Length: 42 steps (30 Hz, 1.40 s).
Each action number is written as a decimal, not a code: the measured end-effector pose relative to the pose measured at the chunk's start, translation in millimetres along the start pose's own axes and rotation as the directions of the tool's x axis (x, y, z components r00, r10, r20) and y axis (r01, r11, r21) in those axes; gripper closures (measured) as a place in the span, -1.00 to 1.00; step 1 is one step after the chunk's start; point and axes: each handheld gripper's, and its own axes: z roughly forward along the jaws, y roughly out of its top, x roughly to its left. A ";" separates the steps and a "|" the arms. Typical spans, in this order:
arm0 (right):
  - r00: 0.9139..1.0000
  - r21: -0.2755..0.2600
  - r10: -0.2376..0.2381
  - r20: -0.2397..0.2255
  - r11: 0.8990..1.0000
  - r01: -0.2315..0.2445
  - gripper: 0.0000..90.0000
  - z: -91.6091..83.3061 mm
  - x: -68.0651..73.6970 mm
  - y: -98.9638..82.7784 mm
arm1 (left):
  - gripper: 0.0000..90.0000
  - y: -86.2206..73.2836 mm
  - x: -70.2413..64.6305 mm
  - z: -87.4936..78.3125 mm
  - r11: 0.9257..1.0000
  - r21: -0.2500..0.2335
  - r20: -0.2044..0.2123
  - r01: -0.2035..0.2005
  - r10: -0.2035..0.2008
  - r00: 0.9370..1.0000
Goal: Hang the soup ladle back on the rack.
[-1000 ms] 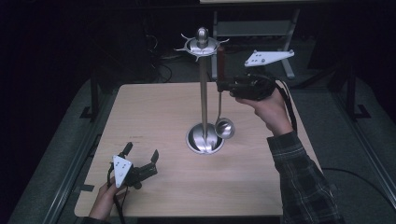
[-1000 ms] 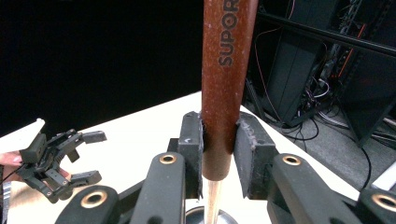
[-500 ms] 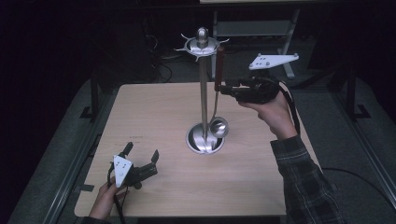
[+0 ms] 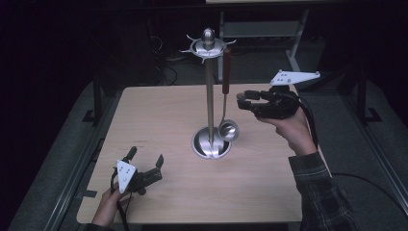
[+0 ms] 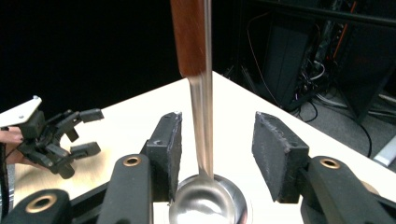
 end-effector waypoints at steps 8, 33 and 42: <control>0.999 0.024 0.024 0.025 0.999 -0.024 0.01 -5.5 -3.9 -25.8 | -0.99 0.1 0.8 -0.7 1.000 0.010 0.000 -0.012 0.012 1.000; 0.995 0.113 0.067 0.072 0.991 -0.075 -0.12 -26.3 -9.8 -112.6 | -0.99 0.0 0.2 -0.6 1.000 0.005 -0.002 -0.002 0.002 1.000; 0.989 0.144 0.109 0.101 0.982 -0.123 -0.23 -35.0 -9.8 -149.7 | -0.99 0.0 0.2 -0.7 1.000 0.006 -0.002 -0.001 0.001 1.000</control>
